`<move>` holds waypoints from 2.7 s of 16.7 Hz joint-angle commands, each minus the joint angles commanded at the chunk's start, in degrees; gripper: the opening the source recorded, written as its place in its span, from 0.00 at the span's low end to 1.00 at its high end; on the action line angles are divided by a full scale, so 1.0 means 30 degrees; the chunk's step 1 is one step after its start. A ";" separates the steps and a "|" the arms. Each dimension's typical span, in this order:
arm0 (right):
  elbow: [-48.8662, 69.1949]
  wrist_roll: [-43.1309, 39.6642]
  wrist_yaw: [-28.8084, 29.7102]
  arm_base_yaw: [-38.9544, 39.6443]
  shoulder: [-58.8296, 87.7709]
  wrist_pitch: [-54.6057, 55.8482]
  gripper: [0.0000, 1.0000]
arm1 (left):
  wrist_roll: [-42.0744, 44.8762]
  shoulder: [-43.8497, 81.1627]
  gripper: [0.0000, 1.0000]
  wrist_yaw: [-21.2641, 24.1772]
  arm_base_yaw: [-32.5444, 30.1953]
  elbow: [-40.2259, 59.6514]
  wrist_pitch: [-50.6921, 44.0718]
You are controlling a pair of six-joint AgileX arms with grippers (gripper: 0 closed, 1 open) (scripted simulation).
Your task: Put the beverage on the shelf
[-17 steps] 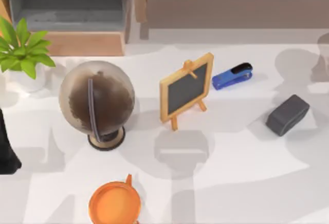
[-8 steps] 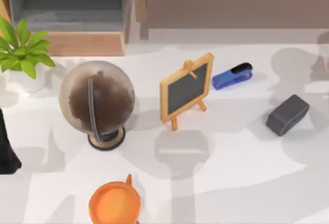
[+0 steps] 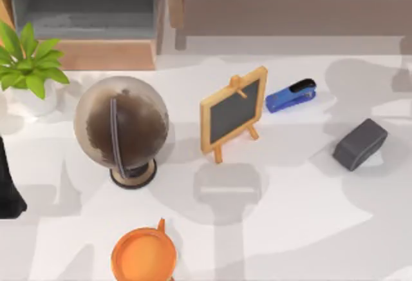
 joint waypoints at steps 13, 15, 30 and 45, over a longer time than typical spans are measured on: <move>0.1896 0.0053 0.0229 -0.1153 -0.6180 -0.7165 0.00 | 0.0000 0.0000 1.00 0.0000 0.0000 0.0000 0.0000; 0.2762 0.0061 0.0260 -0.0971 -0.6639 -0.8687 0.00 | 0.0000 0.0000 1.00 0.0000 0.0000 0.0000 0.0000; 0.8175 0.0057 0.0356 0.1006 -0.6582 -1.6430 0.00 | 0.0000 0.0000 1.00 0.0000 0.0000 0.0000 0.0000; 1.0531 0.0039 0.0686 0.1281 -0.3121 -1.5348 0.00 | 0.0000 0.0000 1.00 0.0000 0.0000 0.0000 0.0000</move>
